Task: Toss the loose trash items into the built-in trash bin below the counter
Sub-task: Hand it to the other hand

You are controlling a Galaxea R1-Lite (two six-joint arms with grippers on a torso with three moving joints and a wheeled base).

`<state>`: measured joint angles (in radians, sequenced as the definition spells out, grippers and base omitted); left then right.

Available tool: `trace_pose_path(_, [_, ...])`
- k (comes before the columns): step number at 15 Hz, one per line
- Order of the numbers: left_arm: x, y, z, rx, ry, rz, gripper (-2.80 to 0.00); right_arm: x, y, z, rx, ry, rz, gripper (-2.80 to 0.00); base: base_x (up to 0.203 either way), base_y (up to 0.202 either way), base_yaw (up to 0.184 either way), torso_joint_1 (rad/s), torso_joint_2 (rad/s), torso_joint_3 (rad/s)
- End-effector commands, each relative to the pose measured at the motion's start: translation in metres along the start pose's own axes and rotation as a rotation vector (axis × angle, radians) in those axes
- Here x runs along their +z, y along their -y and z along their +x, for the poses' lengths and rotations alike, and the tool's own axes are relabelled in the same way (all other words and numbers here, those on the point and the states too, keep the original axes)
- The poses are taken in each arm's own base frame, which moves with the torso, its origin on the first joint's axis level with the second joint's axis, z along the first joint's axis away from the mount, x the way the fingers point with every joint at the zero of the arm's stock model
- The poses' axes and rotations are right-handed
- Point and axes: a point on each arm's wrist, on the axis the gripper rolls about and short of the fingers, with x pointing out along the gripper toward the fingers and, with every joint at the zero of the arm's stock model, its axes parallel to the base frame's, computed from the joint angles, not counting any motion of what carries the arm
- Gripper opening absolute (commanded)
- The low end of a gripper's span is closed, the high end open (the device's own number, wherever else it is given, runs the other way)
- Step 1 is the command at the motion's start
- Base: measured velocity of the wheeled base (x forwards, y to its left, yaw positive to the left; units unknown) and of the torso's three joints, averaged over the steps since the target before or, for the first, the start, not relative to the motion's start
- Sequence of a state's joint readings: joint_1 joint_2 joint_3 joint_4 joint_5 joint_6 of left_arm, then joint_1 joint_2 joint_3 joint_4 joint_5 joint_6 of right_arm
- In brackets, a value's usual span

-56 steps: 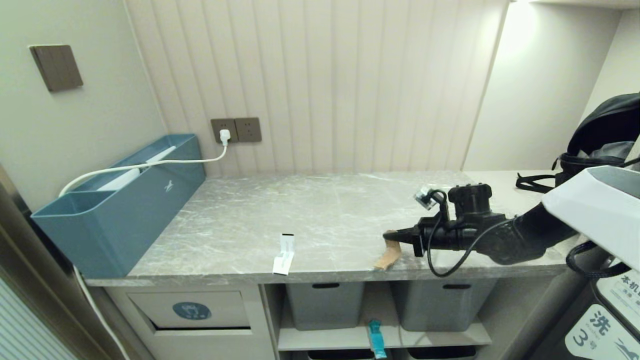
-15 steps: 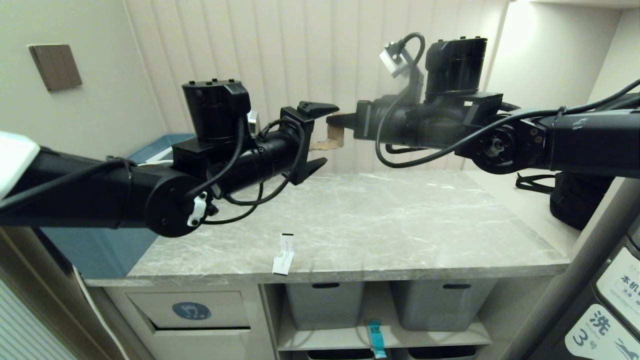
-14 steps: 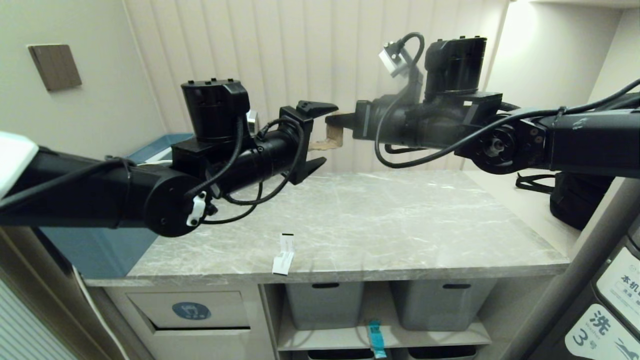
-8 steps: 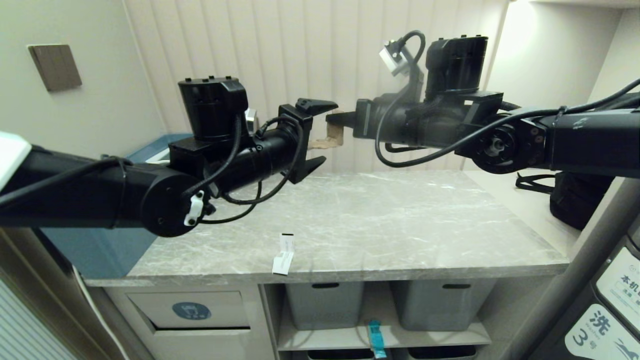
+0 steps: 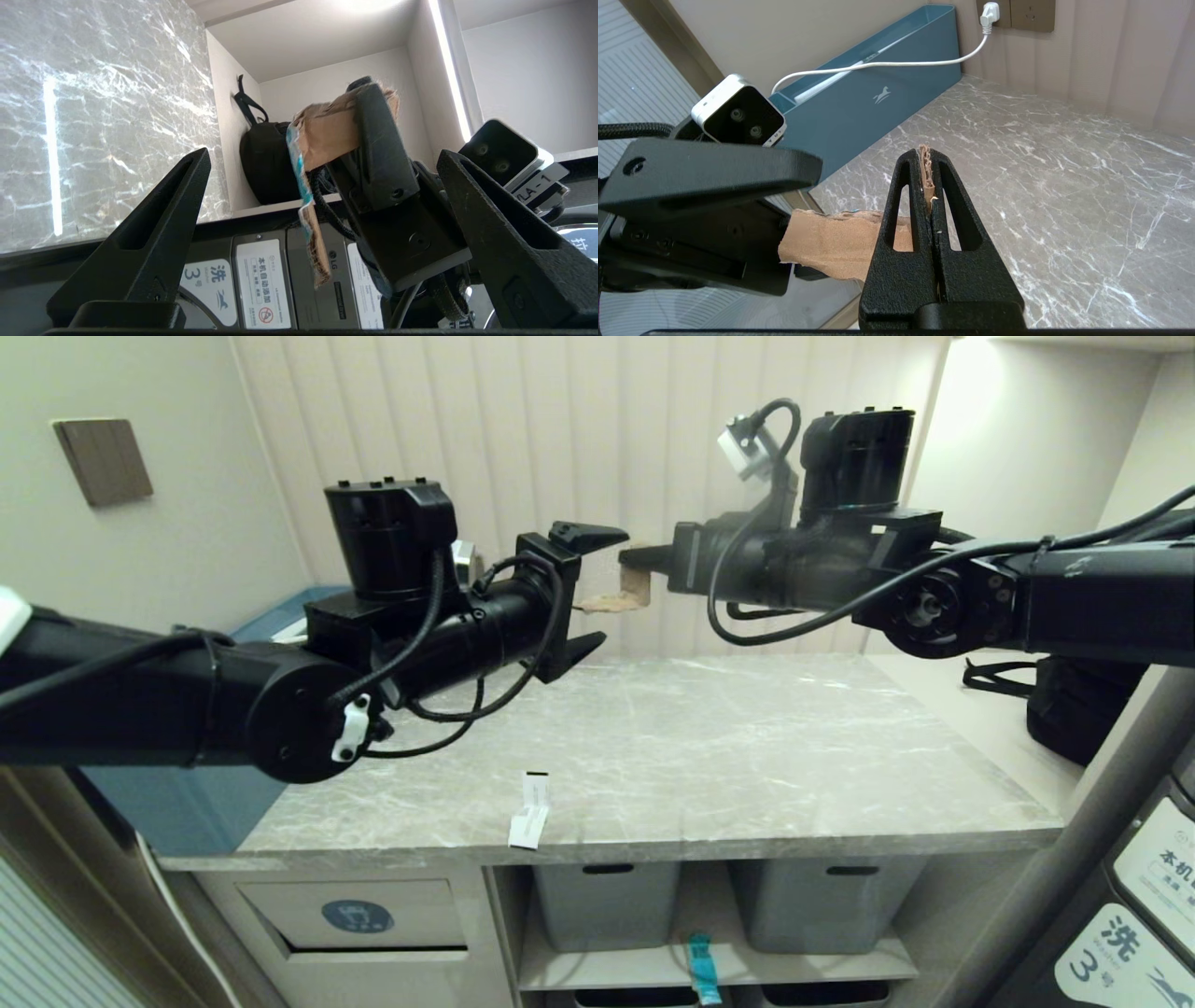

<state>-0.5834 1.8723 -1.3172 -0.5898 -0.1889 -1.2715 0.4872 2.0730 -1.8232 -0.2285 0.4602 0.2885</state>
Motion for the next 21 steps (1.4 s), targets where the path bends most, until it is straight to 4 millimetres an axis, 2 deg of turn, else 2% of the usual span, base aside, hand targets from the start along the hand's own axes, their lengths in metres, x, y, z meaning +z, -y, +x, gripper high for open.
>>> trace_pose_path(1, [0.000, 0.001, -0.002, -0.004, 0.000, -0.007, 0.00, -0.001, 0.001, 0.001, 0.002, -0.002, 0.002, -2.80, 0.000, 0.000, 0.000, 0.000, 0.00, 0.000])
trace_pose_path(2, [-0.001, 0.001, -0.002, -0.002, 0.000, -0.008, 0.00, -0.002, 0.002, 0.002, 0.000, -0.005, 0.004, -2.80, 0.000, 0.000, 0.000, 0.000, 0.00, 0.000])
trace_pose_path(3, [-0.002, 0.000, -0.002, 0.001, -0.004, -0.008, -2.80, -0.002, 0.003, 0.001, -0.003, -0.002, 0.002, -2.80, 0.000, 0.000, 0.000, 0.000, 0.00, 0.000])
trace_pose_path(14, [-0.003, -0.003, 0.000, 0.005, -0.006, -0.011, -2.80, 0.001, 0.002, 0.001, 0.001, 0.007, -0.011, -2.80, 0.000, 0.000, 0.000, 0.000, 0.00, 0.000])
trace_pose_path(15, [-0.003, -0.003, 0.000, 0.006, -0.004, -0.011, -2.80, 0.001, 0.002, 0.000, 0.000, 0.004, -0.008, 0.00, 0.000, 0.000, 0.000, 0.000, 0.00, 0.000])
trace_pose_path(21, [-0.002, -0.006, -0.004, 0.042, 0.063, -0.005, -2.80, 0.007, -0.004, -0.010, -0.020, 0.019, -0.010, 0.00, 0.000, 0.000, 0.000, 0.000, 0.00, 0.000])
